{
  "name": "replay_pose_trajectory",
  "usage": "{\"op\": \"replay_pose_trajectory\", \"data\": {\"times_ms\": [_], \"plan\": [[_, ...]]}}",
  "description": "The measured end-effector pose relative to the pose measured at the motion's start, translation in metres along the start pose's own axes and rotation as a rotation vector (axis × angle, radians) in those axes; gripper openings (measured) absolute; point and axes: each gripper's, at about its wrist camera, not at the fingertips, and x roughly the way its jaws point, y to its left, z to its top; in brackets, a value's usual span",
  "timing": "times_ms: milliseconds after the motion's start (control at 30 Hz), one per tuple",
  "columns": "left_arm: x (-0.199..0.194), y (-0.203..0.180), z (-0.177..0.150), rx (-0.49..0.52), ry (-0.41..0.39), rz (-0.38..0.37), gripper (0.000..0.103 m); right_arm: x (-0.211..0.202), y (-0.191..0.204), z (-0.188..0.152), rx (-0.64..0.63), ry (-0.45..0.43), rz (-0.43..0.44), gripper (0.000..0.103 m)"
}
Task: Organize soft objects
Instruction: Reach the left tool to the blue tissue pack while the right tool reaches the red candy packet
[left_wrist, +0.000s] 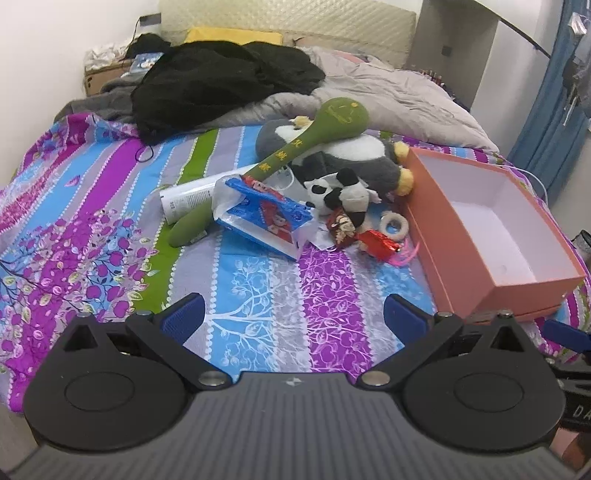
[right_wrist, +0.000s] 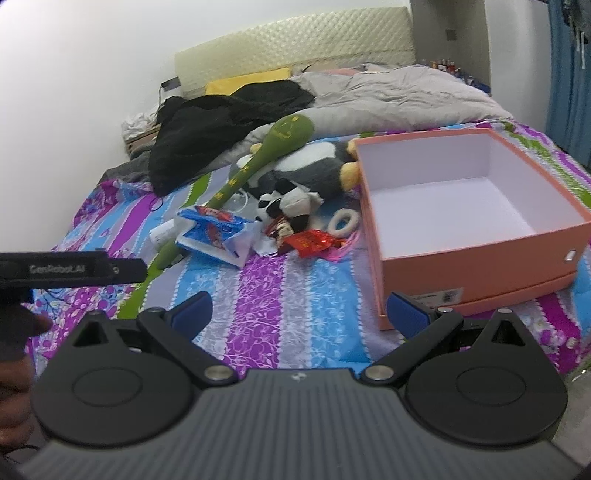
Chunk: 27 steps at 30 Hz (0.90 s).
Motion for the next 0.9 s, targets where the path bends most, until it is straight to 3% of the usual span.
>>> {"op": "replay_pose_trajectory", "data": {"times_ms": [200,533,700,900], "plan": [[0.04,0.019,0.003,-0.039,0.021,-0.023,0.103,0.037,0.01,0.0,-0.063,0.042,-0.014,0.081],[0.109,0.043,0.014,-0.153,0.038,-0.116,0.103,0.099,0.021,0.007,-0.14,0.048,0.012,0.081],[0.135,0.04,0.022,-0.153,0.015,-0.142,0.102,0.128,0.023,0.015,-0.177,0.058,-0.001,0.082],[0.166,0.039,0.031,-0.168,0.003,-0.161,0.089,0.16,0.021,0.023,-0.221,0.07,-0.034,0.081]]}}
